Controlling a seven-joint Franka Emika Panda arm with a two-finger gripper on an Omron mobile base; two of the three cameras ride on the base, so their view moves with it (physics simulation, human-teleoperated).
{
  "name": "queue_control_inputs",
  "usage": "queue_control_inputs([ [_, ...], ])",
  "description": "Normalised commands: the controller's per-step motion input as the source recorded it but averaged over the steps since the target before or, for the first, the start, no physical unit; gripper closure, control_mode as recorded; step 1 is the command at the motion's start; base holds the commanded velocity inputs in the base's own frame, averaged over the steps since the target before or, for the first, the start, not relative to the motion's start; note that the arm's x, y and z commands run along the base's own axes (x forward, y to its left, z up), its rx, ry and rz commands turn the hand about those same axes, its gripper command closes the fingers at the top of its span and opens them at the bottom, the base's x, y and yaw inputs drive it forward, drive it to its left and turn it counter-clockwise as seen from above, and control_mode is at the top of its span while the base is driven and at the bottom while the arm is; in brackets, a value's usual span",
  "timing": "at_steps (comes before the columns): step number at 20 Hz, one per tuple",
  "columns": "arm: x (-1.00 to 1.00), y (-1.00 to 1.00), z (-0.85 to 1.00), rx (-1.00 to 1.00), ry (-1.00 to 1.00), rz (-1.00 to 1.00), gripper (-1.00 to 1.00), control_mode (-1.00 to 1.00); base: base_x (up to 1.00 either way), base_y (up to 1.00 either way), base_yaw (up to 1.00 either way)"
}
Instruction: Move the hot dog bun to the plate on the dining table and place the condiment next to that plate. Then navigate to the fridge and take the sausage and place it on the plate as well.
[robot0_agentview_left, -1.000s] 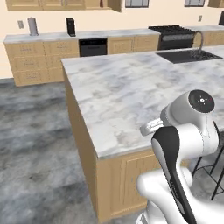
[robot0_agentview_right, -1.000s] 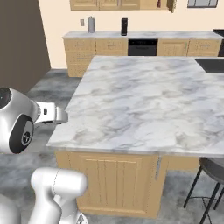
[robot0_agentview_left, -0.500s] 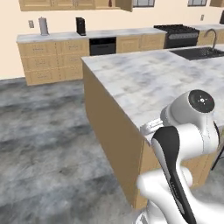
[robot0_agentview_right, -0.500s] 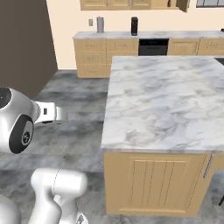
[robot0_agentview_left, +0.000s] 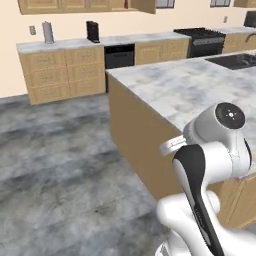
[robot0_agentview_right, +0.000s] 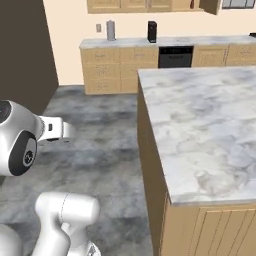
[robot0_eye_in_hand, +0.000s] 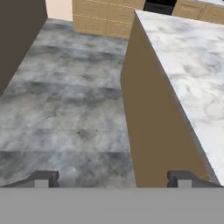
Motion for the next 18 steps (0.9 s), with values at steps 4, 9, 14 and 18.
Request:
queue_control_inputs([
  [4, 0.0, 0.0, 0.0, 0.0, 0.0, 0.0, -1.0, 1.0, 0.98, 1.0, -0.26],
  [9, 0.0, 0.0, 0.0, 0.0, 0.0, 0.0, -1.0, 1.0, 0.98, 0.93, -0.3],
  [14, 0.0, 0.0, 0.0, 0.0, 0.0, 0.0, -1.0, 1.0, 1.0, 0.83, -0.35],
  [18, 0.0, 0.0, 0.0, 0.0, 0.0, 0.0, -1.0, 1.0, 1.0, 0.88, -0.27],
])
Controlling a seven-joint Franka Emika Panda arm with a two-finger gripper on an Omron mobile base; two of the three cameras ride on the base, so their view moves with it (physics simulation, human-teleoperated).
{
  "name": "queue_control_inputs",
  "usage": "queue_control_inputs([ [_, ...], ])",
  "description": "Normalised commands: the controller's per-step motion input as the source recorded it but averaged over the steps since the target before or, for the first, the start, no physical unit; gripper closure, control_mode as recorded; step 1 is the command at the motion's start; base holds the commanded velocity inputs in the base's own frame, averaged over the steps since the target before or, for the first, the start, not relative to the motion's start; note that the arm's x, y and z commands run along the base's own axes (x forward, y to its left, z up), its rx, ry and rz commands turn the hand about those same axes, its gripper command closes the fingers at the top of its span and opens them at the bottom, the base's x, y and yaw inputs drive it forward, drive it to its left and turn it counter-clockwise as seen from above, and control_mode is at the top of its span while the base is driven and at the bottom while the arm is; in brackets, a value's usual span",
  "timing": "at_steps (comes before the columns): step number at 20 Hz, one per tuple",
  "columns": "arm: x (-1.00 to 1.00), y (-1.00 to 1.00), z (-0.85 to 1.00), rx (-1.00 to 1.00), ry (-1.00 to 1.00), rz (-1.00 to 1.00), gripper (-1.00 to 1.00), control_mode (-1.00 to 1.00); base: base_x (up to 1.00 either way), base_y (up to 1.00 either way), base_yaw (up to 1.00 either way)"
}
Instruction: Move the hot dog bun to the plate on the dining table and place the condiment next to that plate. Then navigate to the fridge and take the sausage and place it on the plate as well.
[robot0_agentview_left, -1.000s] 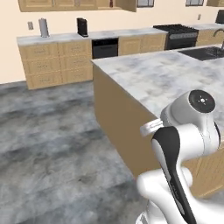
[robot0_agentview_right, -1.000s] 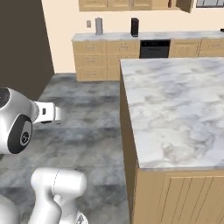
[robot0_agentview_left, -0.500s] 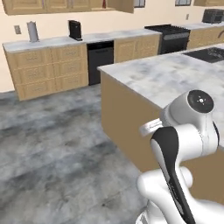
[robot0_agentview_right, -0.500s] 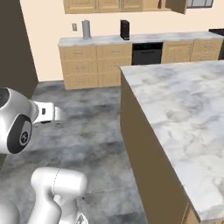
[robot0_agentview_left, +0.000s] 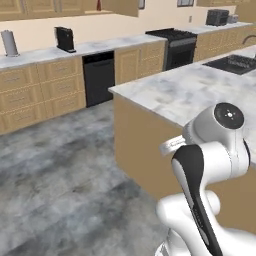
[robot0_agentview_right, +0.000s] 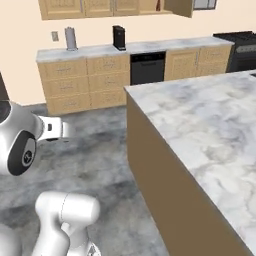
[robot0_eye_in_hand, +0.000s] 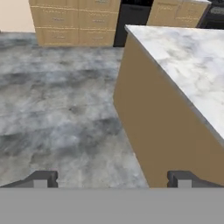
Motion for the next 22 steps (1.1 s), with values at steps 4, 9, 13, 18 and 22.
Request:
queue_control_inputs([
  [4, 0.0, 0.0, 0.0, 0.0, 0.0, 0.0, -1.0, 1.0, 1.0, 0.91, -0.12],
  [9, 0.0, 0.0, 0.0, 0.0, 0.0, 0.0, -1.0, 1.0, 1.0, 0.82, -0.05],
  [13, 0.0, 0.0, 0.0, 0.0, 0.0, 0.0, -1.0, 1.0, 1.0, 0.78, -0.03],
  [18, 0.0, 0.0, 0.0, 0.0, 0.0, 0.0, -1.0, 1.0, 1.0, 0.76, -0.03],
  [22, 0.0, 0.0, 0.0, 0.0, 0.0, 0.0, -1.0, 1.0, 1.0, 0.72, -0.03],
])
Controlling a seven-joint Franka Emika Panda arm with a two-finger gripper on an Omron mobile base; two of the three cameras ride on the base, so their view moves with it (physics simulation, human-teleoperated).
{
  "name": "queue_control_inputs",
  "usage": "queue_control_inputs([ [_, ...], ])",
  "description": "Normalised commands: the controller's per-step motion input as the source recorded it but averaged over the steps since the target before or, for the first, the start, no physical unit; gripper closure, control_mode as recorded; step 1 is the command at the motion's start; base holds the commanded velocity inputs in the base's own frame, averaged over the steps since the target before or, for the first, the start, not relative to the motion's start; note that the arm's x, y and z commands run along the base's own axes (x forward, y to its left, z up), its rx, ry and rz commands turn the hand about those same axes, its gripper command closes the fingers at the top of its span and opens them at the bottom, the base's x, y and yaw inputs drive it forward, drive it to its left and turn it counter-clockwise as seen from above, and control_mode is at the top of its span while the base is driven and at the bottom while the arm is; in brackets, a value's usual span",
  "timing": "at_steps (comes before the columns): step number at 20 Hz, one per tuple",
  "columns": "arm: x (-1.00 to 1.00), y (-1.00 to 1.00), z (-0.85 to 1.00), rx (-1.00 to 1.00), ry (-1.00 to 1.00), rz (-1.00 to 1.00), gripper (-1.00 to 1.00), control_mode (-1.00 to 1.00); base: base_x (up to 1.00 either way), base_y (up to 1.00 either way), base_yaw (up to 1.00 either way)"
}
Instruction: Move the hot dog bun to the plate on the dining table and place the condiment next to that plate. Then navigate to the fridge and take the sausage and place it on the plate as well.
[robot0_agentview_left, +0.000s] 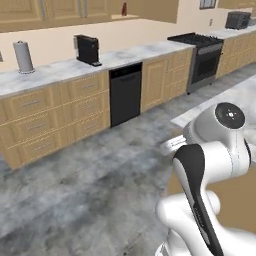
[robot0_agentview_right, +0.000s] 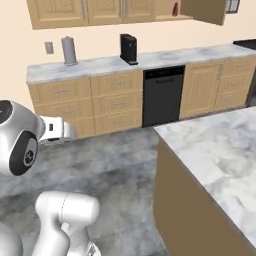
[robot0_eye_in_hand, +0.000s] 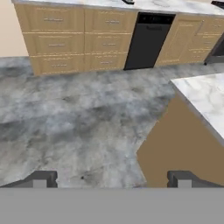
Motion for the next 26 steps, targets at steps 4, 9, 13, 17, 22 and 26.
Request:
queue_control_inputs([
  [4, 0.0, 0.0, 0.0, 0.0, 0.0, 0.0, -1.0, 1.0, 1.0, 0.64, -0.02],
  [9, 0.0, 0.0, 0.0, 0.0, 0.0, 0.0, -1.0, 1.0, 1.0, 0.5, -0.01],
  [13, 0.0, 0.0, 0.0, 0.0, 0.0, 0.0, -1.0, 1.0, 1.0, 0.28, -0.1],
  [17, 0.0, 0.0, 0.0, 0.0, 0.0, 0.0, -1.0, 1.0, 1.0, 0.17, -0.22],
  [22, 0.0, 0.0, 0.0, 0.0, 0.0, 0.0, -1.0, 1.0, 1.0, 0.02, -0.24],
  [26, 0.0, 0.0, 0.0, 0.0, 0.0, 0.0, -1.0, 1.0, 1.0, -0.1, -0.09],
])
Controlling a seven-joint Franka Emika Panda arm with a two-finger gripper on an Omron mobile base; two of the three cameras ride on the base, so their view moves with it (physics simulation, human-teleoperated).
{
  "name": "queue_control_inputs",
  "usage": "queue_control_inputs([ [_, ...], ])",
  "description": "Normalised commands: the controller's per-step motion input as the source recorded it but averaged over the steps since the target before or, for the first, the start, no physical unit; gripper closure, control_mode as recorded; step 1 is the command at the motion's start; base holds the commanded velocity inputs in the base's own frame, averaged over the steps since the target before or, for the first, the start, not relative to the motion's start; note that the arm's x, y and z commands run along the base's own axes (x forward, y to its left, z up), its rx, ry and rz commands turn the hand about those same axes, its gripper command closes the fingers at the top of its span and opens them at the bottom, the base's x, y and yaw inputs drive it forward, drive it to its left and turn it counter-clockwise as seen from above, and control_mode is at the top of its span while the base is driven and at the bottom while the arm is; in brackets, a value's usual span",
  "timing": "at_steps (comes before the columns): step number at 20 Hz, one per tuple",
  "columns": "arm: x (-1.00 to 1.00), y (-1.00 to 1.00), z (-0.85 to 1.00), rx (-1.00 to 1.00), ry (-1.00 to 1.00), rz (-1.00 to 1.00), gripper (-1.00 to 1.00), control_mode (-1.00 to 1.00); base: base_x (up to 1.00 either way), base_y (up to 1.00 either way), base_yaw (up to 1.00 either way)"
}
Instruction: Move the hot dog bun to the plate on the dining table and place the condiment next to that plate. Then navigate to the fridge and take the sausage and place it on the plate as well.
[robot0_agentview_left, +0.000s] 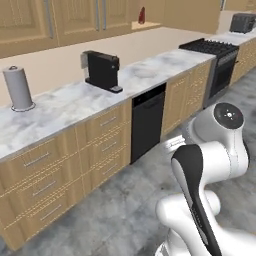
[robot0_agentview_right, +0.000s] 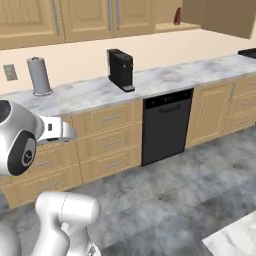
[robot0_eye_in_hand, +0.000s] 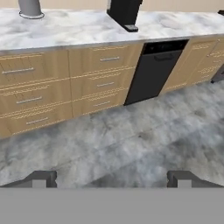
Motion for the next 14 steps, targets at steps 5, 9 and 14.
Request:
queue_control_inputs([
  [5, 0.0, 0.0, 0.0, 0.0, 0.0, 0.0, -1.0, 1.0, 1.0, -0.21, -0.01],
  [9, 0.0, 0.0, 0.0, 0.0, 0.0, 0.0, -1.0, 1.0, 1.0, -0.43, 0.03],
  [14, 0.0, 0.0, 0.0, 0.0, 0.0, 0.0, -1.0, 1.0, 1.0, -0.44, 0.13],
])
